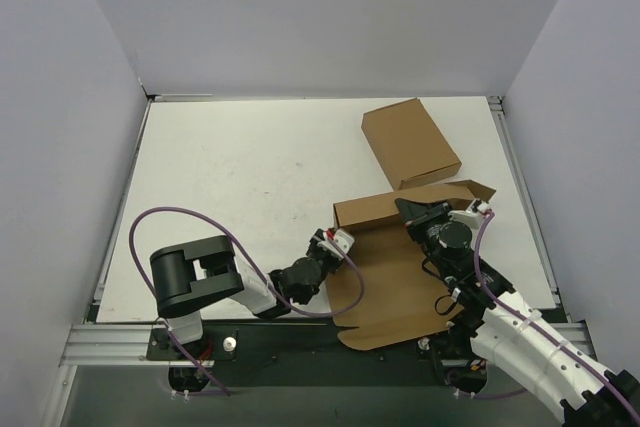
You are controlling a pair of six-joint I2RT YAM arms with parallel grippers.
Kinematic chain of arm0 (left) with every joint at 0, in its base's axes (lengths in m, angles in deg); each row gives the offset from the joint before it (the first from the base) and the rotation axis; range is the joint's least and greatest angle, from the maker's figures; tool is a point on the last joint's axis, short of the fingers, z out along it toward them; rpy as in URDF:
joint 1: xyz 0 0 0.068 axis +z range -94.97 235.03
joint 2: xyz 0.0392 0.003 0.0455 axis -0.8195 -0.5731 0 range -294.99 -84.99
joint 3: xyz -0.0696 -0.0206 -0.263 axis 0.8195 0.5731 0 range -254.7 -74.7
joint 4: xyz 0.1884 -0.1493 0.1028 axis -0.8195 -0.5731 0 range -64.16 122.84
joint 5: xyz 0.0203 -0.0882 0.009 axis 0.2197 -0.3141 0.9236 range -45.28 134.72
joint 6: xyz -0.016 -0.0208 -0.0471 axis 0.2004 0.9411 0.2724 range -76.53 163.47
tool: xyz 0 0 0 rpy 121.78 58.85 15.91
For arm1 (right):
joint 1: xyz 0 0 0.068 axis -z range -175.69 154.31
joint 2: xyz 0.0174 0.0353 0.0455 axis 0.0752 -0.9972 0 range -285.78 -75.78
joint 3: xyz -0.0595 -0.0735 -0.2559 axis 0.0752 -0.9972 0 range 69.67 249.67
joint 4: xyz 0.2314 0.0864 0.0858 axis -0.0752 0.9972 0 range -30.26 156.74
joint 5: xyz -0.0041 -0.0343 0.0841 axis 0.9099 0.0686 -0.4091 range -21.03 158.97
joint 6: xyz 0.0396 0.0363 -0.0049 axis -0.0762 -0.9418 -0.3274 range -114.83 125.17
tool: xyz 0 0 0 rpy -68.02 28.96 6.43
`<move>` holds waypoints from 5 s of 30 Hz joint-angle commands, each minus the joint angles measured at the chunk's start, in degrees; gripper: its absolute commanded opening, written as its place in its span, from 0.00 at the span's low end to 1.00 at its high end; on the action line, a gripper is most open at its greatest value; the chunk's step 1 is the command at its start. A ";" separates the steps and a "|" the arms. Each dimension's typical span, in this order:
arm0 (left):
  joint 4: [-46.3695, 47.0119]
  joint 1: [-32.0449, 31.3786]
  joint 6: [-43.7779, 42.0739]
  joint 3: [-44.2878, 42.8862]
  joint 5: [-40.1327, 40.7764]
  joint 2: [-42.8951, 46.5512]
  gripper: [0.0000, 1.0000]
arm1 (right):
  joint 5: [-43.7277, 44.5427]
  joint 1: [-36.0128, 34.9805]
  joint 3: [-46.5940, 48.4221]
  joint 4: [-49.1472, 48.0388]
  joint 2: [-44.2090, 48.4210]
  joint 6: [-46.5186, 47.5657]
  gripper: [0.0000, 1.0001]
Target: Fold the paper box
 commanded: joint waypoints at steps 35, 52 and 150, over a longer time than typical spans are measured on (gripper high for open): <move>-48.81 23.20 12.55 -7.98 -25.86 20.37 0.15 | -10.58 -12.35 14.42 20.83 -1.95 16.82 0.87; -63.84 29.09 12.82 -15.00 -39.30 21.95 0.17 | -10.86 -16.23 34.91 39.03 -8.01 52.39 0.88; -71.58 25.49 22.57 -15.18 6.13 18.26 0.14 | 24.13 -35.74 31.31 34.82 -39.66 66.39 0.00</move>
